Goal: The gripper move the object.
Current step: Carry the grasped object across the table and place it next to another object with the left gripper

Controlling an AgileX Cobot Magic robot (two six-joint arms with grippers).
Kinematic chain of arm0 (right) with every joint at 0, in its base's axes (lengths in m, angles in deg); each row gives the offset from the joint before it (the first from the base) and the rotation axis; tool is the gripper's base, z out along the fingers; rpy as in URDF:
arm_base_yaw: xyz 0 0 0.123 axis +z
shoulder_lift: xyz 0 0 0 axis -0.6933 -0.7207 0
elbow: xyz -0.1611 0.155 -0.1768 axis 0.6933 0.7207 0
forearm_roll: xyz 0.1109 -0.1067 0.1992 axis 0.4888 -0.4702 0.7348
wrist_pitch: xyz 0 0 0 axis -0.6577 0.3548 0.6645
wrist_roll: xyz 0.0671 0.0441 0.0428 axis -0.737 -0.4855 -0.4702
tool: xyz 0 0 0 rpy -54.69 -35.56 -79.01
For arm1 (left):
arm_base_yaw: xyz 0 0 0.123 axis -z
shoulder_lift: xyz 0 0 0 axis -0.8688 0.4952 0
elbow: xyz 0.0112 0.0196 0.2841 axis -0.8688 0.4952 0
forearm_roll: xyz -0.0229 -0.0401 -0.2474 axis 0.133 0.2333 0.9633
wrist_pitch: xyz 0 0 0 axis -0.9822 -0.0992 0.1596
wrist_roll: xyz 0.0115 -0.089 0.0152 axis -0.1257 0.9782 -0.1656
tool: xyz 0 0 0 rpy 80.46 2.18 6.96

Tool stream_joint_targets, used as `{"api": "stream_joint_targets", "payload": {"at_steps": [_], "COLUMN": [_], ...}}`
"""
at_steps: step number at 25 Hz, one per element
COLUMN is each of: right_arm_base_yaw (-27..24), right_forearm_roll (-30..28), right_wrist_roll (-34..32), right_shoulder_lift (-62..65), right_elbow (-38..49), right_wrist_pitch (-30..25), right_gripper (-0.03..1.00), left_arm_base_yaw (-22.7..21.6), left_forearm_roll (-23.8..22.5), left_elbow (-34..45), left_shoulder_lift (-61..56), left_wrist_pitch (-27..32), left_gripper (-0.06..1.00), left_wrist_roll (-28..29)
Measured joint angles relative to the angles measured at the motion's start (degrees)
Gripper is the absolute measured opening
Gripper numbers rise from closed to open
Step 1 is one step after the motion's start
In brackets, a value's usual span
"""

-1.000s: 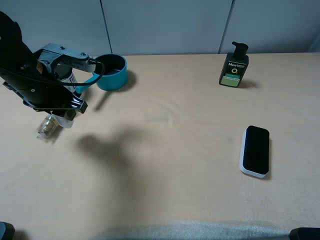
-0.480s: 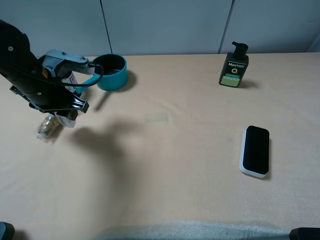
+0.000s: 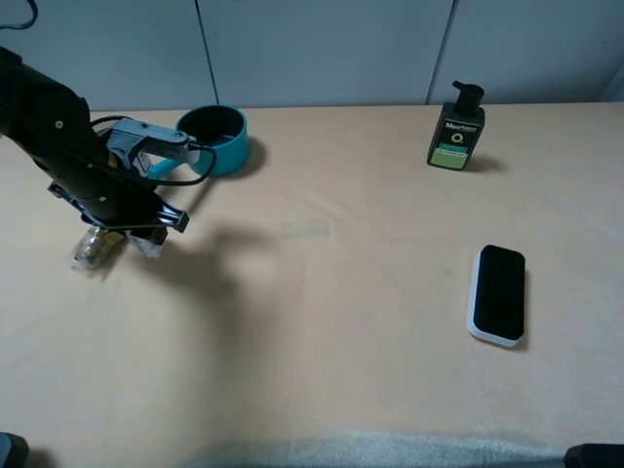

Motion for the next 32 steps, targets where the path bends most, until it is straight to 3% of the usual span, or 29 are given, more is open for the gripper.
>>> {"api": "stream_joint_targets", "payload": {"at_steps": [8,32], "right_arm_base_yaw": [0.0,0.0], "right_forearm_roll": [0.0,0.0], "right_wrist_roll": [0.0,0.0], "right_shoulder_lift": [0.0,0.0], "right_elbow": [0.0,0.0], "right_wrist_pitch": [0.0,0.0], "right_gripper": [0.66,0.66], "left_arm_base_yaw": [0.0,0.0], "left_forearm_roll": [-0.17,-1.75], "left_elbow": [0.0,0.0], "left_shoulder_lift": [0.0,2.01], "left_wrist_pitch": [-3.74,-4.51], "left_gripper": [0.52,0.52], "left_wrist_roll": [-0.18,-0.54]}}
